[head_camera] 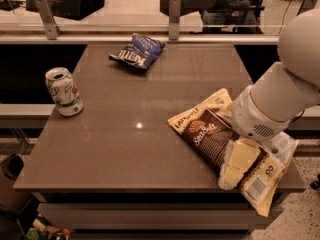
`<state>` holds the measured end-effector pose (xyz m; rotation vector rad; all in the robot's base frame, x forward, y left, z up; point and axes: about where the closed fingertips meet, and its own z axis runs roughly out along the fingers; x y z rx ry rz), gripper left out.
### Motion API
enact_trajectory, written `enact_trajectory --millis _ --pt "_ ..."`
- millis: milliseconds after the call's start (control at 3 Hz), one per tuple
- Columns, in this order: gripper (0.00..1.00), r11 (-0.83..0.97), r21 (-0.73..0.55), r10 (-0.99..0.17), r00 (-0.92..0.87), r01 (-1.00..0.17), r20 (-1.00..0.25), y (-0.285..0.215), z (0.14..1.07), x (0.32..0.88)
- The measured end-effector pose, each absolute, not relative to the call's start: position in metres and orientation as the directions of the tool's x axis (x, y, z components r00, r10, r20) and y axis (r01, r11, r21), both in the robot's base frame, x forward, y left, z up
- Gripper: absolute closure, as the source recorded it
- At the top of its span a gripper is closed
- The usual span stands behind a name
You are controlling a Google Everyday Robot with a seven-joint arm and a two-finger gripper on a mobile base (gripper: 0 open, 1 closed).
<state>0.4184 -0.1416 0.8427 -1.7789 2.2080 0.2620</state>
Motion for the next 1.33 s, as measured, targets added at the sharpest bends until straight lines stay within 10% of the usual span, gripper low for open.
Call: enact_trajectory --millis 333,1333 --pt "0.0 0.24 -0.087 -0.909 -0.193 -0.967 -0.37 -0.1308 0.8261 0.4452" --pt "0.61 0.24 -0.098 -0.908 -0.188 -0.966 -0.376 -0.1277 0.8266 0.4487"
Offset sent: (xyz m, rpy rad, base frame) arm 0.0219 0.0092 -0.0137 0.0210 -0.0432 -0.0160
